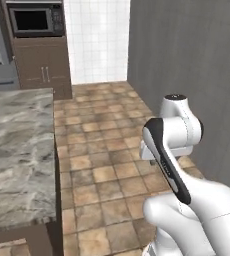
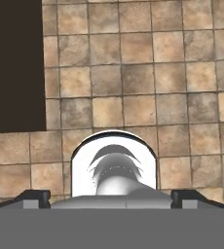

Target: Gather the broccoli and onion from the fridge and place them on a tray on the dining counter. Then gather the chicken drumsticks from the fridge and place them on the other tray.

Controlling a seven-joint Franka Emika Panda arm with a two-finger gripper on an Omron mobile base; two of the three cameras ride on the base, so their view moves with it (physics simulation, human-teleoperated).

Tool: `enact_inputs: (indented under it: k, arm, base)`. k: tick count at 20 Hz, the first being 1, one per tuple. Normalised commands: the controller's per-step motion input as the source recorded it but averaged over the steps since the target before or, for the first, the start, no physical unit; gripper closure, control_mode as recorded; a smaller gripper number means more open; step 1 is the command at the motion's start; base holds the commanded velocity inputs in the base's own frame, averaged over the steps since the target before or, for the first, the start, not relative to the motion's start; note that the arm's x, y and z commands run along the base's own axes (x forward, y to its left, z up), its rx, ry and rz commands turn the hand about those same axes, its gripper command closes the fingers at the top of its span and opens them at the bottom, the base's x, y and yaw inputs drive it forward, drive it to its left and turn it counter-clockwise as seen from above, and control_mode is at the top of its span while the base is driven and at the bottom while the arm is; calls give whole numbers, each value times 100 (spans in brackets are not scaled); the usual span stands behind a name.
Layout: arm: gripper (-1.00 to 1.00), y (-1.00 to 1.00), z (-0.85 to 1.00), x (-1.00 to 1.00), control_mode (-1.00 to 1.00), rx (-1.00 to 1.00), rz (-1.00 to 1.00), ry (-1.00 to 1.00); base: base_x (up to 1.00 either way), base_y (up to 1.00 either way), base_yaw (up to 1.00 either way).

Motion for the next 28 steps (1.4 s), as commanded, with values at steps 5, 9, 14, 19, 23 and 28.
enact_inputs:
  k: [5, 9, 14, 19, 23, 28]
  arm:
    - [-100, 0, 0, 0, 100, 0, 0, 0]
    - [-100, 0, 0, 0, 100, 0, 0, 0]
    - [-100, 0, 0, 0, 100, 0, 0, 0]
    - [-100, 0, 0, 0, 100, 0, 0, 0]
    - [-100, 0, 0, 0, 100, 0, 0, 0]
    - [-100, 0, 0, 0, 100, 0, 0, 0]
  base:
    - [100, -95, 6]
    - [100, -78, 0]
    - [100, -14, 0]
    - [100, -4, 0]
    - [100, -22, 10]
    - [100, -16, 18]
